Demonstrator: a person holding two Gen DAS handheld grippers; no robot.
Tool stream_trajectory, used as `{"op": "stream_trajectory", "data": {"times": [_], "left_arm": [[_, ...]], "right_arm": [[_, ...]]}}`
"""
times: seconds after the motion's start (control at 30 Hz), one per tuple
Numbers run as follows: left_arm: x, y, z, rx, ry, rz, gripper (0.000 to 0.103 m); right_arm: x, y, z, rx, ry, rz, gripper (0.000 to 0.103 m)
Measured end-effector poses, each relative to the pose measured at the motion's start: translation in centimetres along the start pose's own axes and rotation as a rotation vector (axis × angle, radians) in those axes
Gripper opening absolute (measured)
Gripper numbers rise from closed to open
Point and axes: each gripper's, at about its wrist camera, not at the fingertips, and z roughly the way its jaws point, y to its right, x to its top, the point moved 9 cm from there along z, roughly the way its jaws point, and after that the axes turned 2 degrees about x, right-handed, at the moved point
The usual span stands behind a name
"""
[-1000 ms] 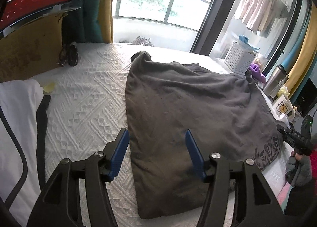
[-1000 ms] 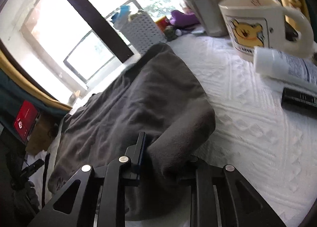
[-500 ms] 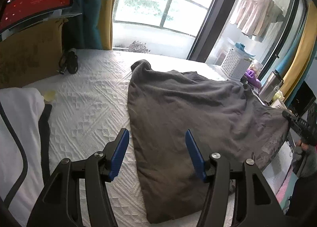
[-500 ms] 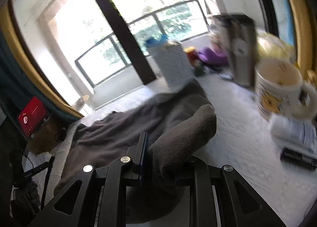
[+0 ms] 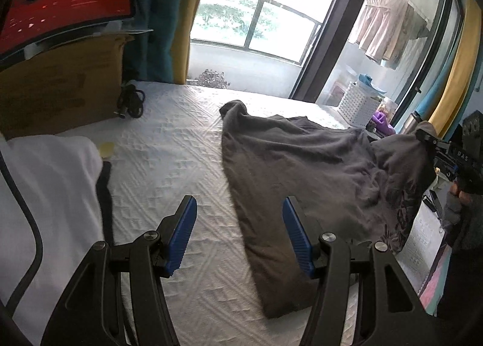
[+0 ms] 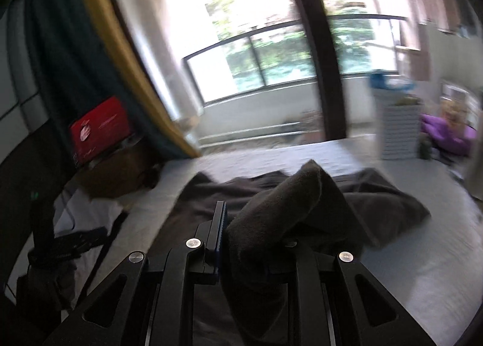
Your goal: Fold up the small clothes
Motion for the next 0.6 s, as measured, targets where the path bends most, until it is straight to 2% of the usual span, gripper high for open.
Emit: {"op": "stream_trajectory", "data": {"times": [0.13, 0.3, 0.37, 0.47, 0.53, 0.6], "left_arm": [[-0.2, -1.3, -0.5, 0.004, 0.004, -0.018, 0.059], [-0.9, -2.5, -0.6, 0.003, -0.004, -0.043, 0.059], [-1.2, -2.8, -0.5, -0.004, -0.013, -0.045, 0.059], [-1.4, -3.0, -0.6, -0.011, -0.016, -0.045, 0.059], [-1.4, -3.2, -0.7, -0.013, -0.013, -0.046, 0.059], [-1.5, -3.4, -0.8, -0.012, -0.011, -0.054, 0.059]], "right_arm": [[-1.8, -4.6, 4.1, 0.055, -0.080, -0.070, 0.018], [-6.2, -11.1, 8.6, 0.150, -0.214, -0.173, 0.016], [-7.8, -13.0, 9.5, 0.169, -0.255, -0.215, 0.016], [-10.4, -15.9, 10.8, 0.139, -0.313, -0.363, 0.015], [-12.2, -17.8, 11.3, 0.193, -0.359, -0.393, 0.015], [-13.6, -18.9, 11.6, 0.193, -0.381, -0.447, 0.015]]}}
